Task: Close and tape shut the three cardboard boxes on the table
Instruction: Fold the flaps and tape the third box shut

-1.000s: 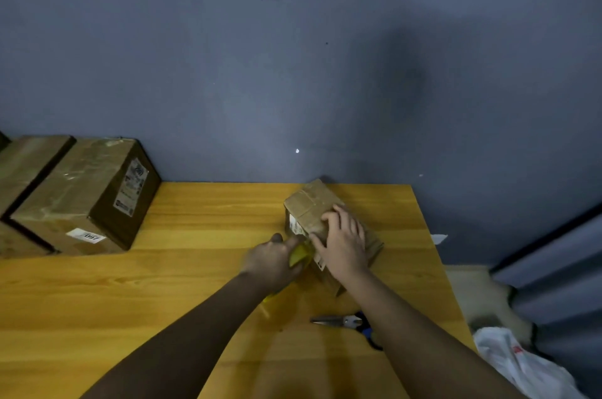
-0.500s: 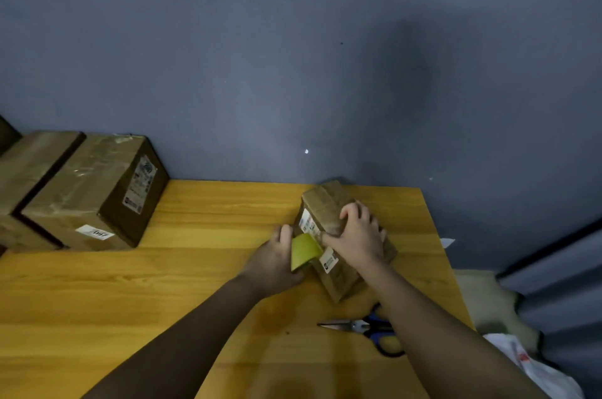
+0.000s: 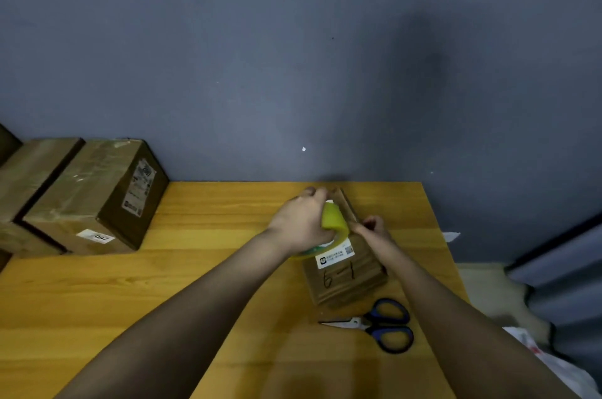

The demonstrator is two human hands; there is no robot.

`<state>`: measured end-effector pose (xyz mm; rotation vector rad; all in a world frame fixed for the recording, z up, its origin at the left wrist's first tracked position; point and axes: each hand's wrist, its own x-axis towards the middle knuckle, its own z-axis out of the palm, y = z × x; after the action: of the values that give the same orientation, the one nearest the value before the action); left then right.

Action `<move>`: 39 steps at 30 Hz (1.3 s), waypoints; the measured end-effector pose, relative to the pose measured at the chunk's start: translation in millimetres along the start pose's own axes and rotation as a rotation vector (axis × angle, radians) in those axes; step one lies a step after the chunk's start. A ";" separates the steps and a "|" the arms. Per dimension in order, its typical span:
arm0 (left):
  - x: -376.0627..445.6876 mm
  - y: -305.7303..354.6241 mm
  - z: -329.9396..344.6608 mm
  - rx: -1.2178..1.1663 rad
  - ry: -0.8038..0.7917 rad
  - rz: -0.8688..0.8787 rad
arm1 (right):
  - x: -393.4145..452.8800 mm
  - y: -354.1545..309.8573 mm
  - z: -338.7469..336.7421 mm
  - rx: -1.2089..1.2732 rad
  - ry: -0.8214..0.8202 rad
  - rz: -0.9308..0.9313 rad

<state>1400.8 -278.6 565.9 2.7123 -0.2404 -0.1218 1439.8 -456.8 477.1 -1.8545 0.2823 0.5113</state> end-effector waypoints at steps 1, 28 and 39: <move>5.6 6.2 2.8 0.027 0.009 0.010 | 3.9 2.7 -3.5 -0.003 0.010 -0.009; 17.0 24.6 16.6 0.219 -0.125 0.161 | -18.8 54.0 -24.6 -1.250 -0.067 -0.499; 19.5 37.9 -11.5 0.641 -0.321 0.180 | -20.7 50.8 -23.3 -1.233 -0.079 -0.497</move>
<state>1415.6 -311.7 591.0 3.2697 -0.7243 -0.5060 1404.4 -497.0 450.8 -2.9337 -0.7081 0.4229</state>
